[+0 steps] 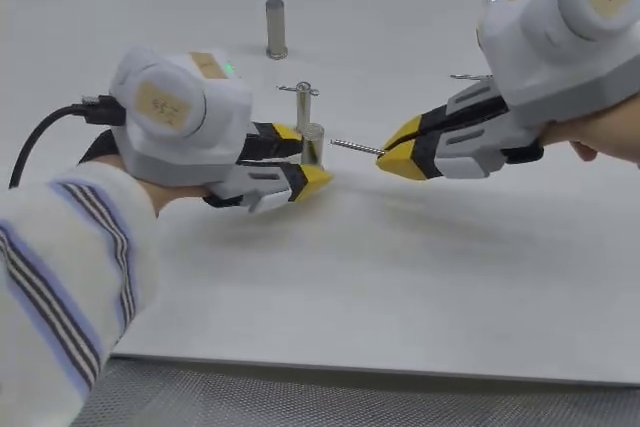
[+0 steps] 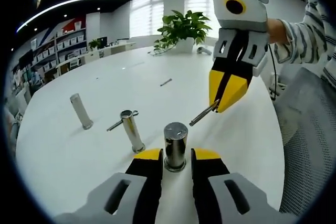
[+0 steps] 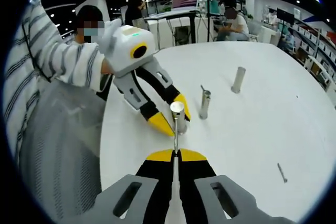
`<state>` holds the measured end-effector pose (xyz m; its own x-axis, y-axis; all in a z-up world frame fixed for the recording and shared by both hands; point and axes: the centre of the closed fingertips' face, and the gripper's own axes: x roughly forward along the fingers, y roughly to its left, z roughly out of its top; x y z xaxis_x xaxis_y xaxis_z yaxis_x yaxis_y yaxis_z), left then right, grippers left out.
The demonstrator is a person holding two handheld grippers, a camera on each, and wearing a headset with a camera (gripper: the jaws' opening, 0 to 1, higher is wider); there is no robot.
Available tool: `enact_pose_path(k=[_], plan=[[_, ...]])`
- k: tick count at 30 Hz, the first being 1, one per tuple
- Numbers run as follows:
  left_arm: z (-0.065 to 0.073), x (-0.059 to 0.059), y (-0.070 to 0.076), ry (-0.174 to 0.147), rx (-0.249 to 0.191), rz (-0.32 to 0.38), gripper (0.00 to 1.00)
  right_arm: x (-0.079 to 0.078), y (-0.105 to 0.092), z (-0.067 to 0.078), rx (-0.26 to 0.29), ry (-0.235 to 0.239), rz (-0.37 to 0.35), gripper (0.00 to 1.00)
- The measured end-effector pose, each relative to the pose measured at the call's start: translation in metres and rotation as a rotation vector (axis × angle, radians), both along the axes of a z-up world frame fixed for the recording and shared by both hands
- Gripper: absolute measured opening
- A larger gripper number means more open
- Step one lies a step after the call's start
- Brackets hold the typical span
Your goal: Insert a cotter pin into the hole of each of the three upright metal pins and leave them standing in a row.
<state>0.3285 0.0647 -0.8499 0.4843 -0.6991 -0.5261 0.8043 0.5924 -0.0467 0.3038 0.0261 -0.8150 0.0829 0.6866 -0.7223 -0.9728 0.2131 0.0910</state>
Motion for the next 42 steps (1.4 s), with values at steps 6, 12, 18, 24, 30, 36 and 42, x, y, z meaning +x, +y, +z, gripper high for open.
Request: enact_pose_path(k=[6, 12, 18, 24, 30, 36, 42], plan=[[-0.002, 0.0, -0.001, -0.005, -0.004, 0.004, 0.15, 0.002, 0.002, 0.0, 0.001, 0.006, -0.001, 0.03], [-0.002, 0.001, 0.001, 0.001, -0.015, 0.012, 0.12, 0.004, 0.005, 0.001, -0.002, 0.006, 0.0, 0.03], [-0.002, 0.001, 0.001, -0.001, -0.022, 0.01, 0.12, 0.005, 0.005, -0.001, -0.015, 0.007, 0.007, 0.03], [-0.002, 0.001, 0.001, 0.004, -0.021, 0.01, 0.12, 0.004, 0.007, -0.001, -0.018, 0.008, 0.019, 0.03], [-0.002, 0.0, 0.002, 0.008, -0.023, 0.014, 0.12, 0.007, 0.013, -0.002, -0.026, 0.001, 0.033, 0.03], [-0.003, 0.0, 0.002, 0.015, -0.025, 0.019, 0.12, 0.008, 0.015, -0.004, -0.025, -0.003, 0.035, 0.03], [-0.004, 0.0, 0.003, 0.017, -0.025, 0.021, 0.12, 0.01, 0.021, -0.006, -0.015, -0.008, 0.04, 0.03]])
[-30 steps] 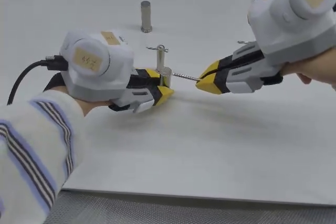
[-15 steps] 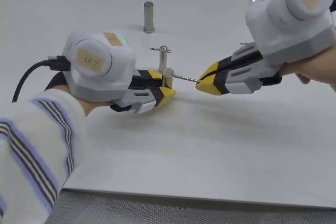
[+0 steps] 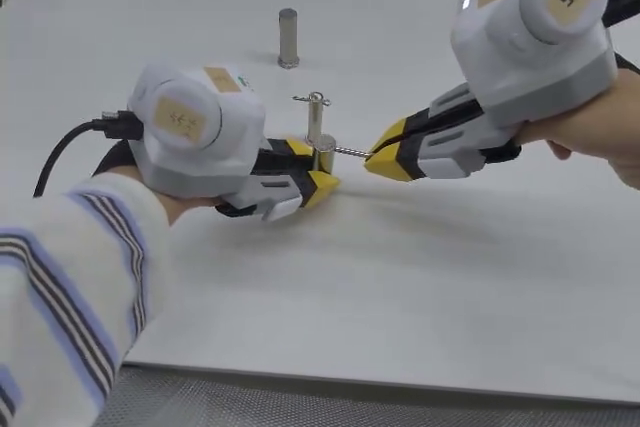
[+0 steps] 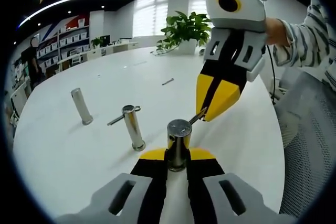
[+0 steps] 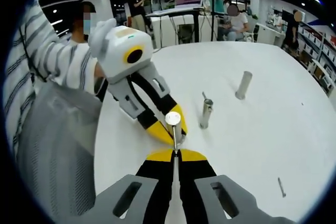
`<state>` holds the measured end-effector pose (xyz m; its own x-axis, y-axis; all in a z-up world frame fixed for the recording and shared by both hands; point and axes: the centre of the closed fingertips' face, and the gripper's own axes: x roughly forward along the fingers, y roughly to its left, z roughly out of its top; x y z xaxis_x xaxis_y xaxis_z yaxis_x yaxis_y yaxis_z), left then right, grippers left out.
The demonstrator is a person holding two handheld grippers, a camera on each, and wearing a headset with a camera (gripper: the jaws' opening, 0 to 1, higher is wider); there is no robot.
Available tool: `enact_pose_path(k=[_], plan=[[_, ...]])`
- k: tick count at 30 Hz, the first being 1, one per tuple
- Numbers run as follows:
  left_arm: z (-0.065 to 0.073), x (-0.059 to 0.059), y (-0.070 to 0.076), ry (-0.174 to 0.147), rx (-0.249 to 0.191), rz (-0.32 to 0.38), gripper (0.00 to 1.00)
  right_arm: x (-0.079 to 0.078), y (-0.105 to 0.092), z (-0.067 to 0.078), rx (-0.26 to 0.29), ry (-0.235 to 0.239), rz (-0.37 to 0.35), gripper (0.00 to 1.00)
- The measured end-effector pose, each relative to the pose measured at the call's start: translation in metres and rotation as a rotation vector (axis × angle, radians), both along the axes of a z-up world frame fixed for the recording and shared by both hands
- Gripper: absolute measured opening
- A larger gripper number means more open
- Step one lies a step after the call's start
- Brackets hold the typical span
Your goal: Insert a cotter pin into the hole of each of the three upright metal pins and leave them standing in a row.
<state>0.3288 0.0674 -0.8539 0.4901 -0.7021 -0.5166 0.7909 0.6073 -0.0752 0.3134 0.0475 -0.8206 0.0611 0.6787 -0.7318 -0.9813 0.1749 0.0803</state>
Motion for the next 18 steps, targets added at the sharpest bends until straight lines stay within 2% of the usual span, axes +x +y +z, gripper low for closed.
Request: enact_pose_path(k=[3, 14, 18], plan=[[-0.001, 0.0, 0.0, -0.002, -0.004, 0.0, 0.12, 0.001, 0.007, 0.0, 0.019, 0.016, -0.018, 0.04], [-0.002, 0.0, 0.0, 0.005, -0.021, 0.009, 0.12, 0.0, 0.023, -0.001, 0.042, 0.009, -0.024, 0.04], [-0.002, -0.001, 0.0, 0.002, -0.022, 0.012, 0.12, 0.0, 0.024, -0.002, 0.035, -0.01, -0.013, 0.04]])
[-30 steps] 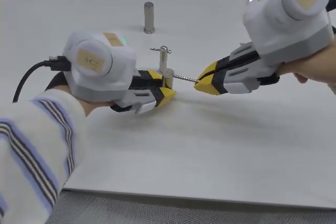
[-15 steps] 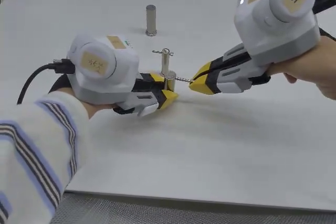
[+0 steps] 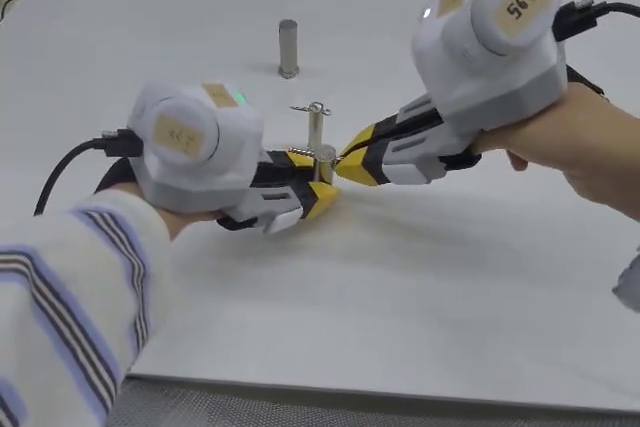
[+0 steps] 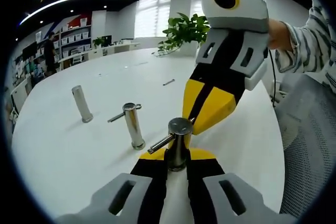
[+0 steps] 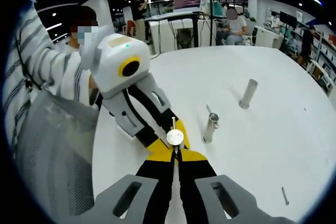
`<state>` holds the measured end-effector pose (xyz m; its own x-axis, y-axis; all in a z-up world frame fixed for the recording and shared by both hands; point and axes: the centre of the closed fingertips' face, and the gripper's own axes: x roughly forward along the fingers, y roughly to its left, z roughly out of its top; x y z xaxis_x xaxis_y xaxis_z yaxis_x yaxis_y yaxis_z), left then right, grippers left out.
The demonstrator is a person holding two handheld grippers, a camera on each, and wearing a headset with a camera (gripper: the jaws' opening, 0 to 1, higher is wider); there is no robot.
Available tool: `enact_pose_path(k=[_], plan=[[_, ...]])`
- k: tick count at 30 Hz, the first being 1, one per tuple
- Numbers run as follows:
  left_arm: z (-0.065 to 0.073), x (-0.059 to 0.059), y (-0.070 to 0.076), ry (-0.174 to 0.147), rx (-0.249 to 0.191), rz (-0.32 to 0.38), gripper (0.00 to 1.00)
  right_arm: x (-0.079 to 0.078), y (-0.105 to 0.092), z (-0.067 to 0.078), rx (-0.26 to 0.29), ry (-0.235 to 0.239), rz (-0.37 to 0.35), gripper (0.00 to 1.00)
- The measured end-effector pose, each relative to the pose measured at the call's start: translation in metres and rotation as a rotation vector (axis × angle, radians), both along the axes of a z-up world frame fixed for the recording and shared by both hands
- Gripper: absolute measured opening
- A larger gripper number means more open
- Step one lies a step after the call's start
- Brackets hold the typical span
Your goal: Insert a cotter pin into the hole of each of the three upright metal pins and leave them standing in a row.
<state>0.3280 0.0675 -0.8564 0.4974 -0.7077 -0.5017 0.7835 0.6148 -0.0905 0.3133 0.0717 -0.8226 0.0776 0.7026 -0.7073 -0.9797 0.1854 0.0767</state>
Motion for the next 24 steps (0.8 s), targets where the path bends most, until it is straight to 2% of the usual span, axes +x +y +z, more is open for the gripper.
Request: enact_pose_path(k=[4, 8, 10, 11, 12, 16, 19, 21, 24], plan=[[-0.0002, -0.0001, 0.0, 0.002, -0.002, 0.001, 0.12, -0.0001, -0.0004, 0.0001, 0.004, 0.004, -0.009, 0.04], [-0.0002, -0.0001, -0.0001, 0.013, -0.011, 0.008, 0.12, -0.0006, -0.0008, 0.0, 0.01, -0.014, -0.001, 0.04], [-0.0001, 0.0002, -0.0004, 0.007, -0.007, 0.004, 0.12, -0.0004, -0.0008, 0.0002, 0.008, -0.029, 0.006, 0.04], [0.0, 0.0006, -0.0006, 0.012, -0.013, 0.008, 0.12, -0.0006, -0.001, 0.0001, 0.006, -0.038, 0.01, 0.05], [0.0002, 0.001, -0.0006, 0.026, -0.038, 0.029, 0.12, 0.001, -0.0015, 0.0, 0.004, -0.047, 0.012, 0.05], [0.0002, 0.0012, -0.0006, 0.024, -0.05, 0.03, 0.13, 0.0003, -0.0021, 0.0004, 0.009, -0.045, 0.015, 0.06], [0.002, 0.0021, -0.0007, 0.037, -0.085, 0.041, 0.14, 0.0002, -0.0033, -0.0003, 0.007, -0.047, 0.004, 0.09], [0.0036, 0.0015, 0.0012, 0.04, -0.097, 0.039, 0.17, -0.0006, -0.0031, 0.0012, 0.022, -0.045, -0.003, 0.1], [0.0026, -0.0015, 0.0033, 0.044, -0.087, 0.02, 0.28, -0.0006, -0.0031, 0.0034, 0.041, -0.046, -0.017, 0.14]])
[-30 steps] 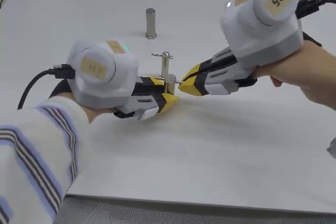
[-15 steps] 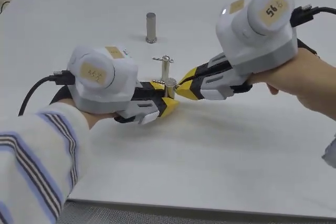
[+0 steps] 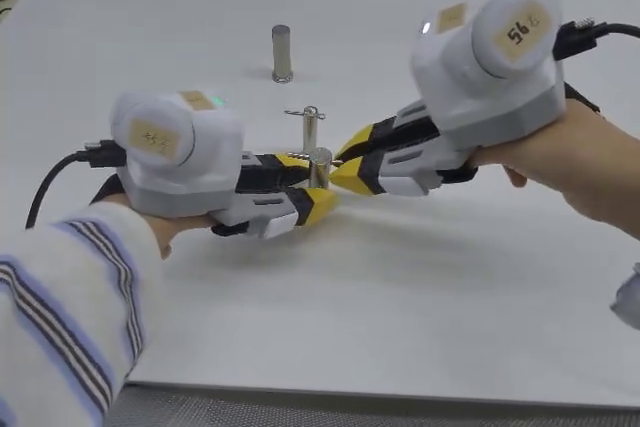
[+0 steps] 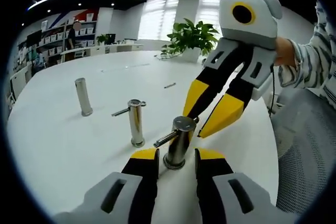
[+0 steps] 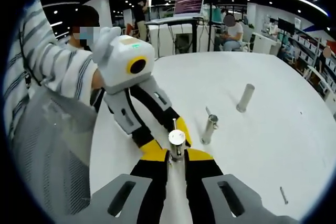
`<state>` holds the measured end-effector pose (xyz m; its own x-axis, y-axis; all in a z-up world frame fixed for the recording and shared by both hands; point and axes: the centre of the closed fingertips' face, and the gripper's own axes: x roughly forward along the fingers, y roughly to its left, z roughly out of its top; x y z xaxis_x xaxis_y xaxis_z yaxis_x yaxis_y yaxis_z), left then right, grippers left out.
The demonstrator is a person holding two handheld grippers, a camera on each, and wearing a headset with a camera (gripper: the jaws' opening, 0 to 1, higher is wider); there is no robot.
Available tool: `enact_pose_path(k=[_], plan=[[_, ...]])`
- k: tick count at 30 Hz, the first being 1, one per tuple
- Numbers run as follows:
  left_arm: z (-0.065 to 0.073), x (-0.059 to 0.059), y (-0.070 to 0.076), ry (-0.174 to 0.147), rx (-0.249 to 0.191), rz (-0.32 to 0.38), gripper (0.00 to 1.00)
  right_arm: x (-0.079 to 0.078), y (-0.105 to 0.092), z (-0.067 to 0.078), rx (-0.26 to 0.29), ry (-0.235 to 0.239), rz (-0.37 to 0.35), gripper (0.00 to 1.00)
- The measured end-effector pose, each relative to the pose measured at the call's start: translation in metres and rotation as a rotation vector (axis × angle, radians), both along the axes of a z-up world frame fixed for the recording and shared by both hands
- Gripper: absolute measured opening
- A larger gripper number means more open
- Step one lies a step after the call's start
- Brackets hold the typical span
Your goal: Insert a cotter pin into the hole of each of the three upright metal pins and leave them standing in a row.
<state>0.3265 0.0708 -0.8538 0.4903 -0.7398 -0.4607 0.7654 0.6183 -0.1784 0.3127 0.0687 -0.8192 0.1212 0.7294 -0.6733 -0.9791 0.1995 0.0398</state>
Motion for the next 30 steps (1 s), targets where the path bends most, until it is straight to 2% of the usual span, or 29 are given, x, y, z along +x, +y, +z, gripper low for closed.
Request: enact_pose_path(k=[3, 7, 10, 11, 13, 15, 18, 20, 22, 24, 26, 28, 30], plan=[[0.003, -0.004, 0.004, 0.012, -0.021, -0.009, 0.35, 0.001, 0.0, 0.0, 0.011, 0.003, -0.01, 0.16], [0.008, -0.005, 0.009, 0.008, -0.041, -0.009, 0.43, 0.003, 0.003, 0.002, 0.043, 0.008, -0.032, 0.19], [0.012, -0.004, 0.013, 0.023, -0.067, 0.018, 0.56, 0.004, 0.005, 0.002, 0.058, 0.008, -0.038, 0.22], [0.014, -0.003, 0.014, 0.012, -0.078, 0.023, 0.62, 0.004, 0.006, 0.002, 0.06, 0.006, -0.037, 0.22], [0.018, -0.007, 0.015, 0.016, -0.096, 0.007, 0.66, 0.003, 0.008, 0.001, 0.065, 0.006, -0.038, 0.22], [0.021, -0.006, 0.017, -0.002, -0.09, 0.016, 0.69, 0.002, 0.01, 0.001, 0.07, 0.007, -0.036, 0.22], [0.021, -0.009, 0.019, 0.01, -0.094, 0.012, 0.75, 0.001, 0.013, 0.001, 0.072, 0.006, -0.033, 0.22], [0.02, -0.01, 0.019, 0.015, -0.095, 0.012, 0.83, 0.002, 0.015, 0.0, 0.072, 0.007, -0.033, 0.22], [0.019, -0.009, 0.021, 0.003, -0.085, 0.02, 0.89, 0.002, 0.015, 0.0, 0.072, 0.007, -0.035, 0.22], [0.018, -0.009, 0.022, 0.017, -0.094, 0.03, 0.9, 0.003, 0.016, -0.001, 0.072, 0.004, -0.035, 0.22], [0.018, -0.007, 0.023, 0.004, -0.084, 0.033, 0.94, 0.004, 0.018, -0.002, 0.073, 0.007, -0.037, 0.22], [0.016, -0.005, 0.024, 0.0, -0.072, 0.045, 1.0, 0.004, 0.021, -0.003, 0.09, 0.043, -0.058, 0.22], [0.015, -0.004, 0.025, -0.001, -0.064, 0.047, 0.99, 0.006, 0.022, -0.004, 0.096, 0.046, -0.058, 0.22]])
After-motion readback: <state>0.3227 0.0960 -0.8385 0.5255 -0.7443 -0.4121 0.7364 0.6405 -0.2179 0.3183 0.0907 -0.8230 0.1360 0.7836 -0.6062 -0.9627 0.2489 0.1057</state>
